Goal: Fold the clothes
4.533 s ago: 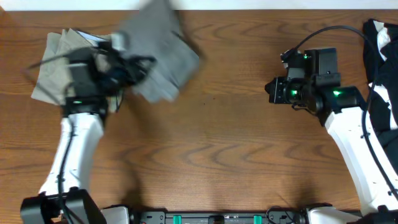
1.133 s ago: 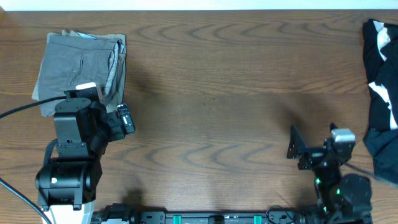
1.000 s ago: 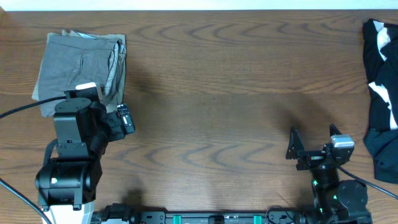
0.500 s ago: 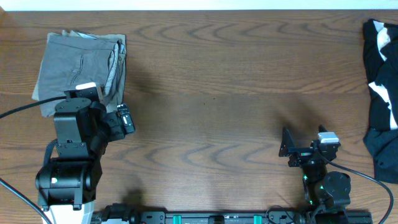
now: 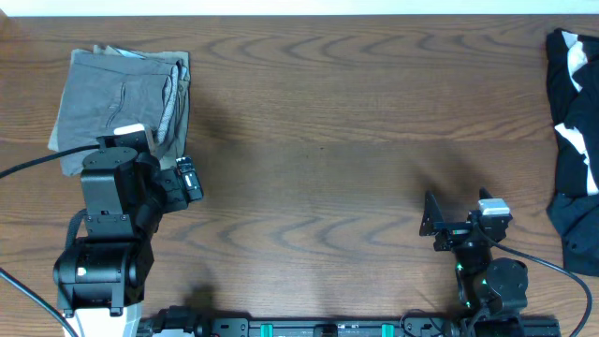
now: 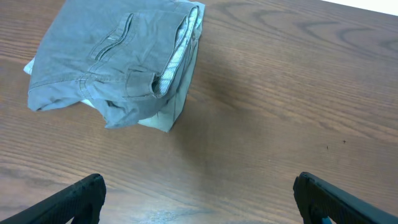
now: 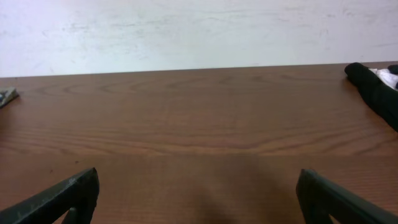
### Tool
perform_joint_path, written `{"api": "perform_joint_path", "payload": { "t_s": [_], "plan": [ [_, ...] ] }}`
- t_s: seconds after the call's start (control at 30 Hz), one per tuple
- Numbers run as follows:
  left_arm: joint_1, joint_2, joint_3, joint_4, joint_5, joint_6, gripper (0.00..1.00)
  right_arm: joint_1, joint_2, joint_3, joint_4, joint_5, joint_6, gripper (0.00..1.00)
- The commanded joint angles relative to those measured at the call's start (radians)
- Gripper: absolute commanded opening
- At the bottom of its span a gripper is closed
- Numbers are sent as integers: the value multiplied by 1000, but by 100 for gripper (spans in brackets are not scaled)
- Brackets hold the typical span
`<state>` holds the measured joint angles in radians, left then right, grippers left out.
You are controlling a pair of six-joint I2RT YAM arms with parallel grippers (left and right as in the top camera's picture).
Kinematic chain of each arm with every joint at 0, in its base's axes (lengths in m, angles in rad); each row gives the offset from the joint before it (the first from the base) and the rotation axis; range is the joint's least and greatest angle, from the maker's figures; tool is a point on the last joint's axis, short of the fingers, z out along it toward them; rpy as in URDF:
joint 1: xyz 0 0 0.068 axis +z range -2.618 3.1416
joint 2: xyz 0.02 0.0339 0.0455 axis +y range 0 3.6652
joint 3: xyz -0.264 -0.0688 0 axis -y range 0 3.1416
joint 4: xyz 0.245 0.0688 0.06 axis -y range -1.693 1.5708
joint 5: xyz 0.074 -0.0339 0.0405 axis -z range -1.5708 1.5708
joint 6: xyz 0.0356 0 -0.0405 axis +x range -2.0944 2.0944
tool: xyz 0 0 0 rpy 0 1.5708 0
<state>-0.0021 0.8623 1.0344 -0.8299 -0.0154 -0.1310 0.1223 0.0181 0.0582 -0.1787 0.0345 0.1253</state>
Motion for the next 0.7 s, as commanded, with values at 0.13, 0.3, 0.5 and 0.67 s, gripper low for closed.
{"api": "perform_joint_path", "payload": {
  "t_s": [0.13,0.3,0.5,0.67],
  "plan": [
    [-4,-1,15,0,-16,-5,98,1,-5,-6,3,6,8,99],
    [-4,-1,15,0,-16,-5,98,1,-5,-6,3,6,8,99],
    [-3,-31,8,0,-22,-1,98,1,-5,-6,3,6,8,99],
    [29,-141,-102,141,-26,-1,98,1,-5,-6,3,6,8,99]
  ]
}}
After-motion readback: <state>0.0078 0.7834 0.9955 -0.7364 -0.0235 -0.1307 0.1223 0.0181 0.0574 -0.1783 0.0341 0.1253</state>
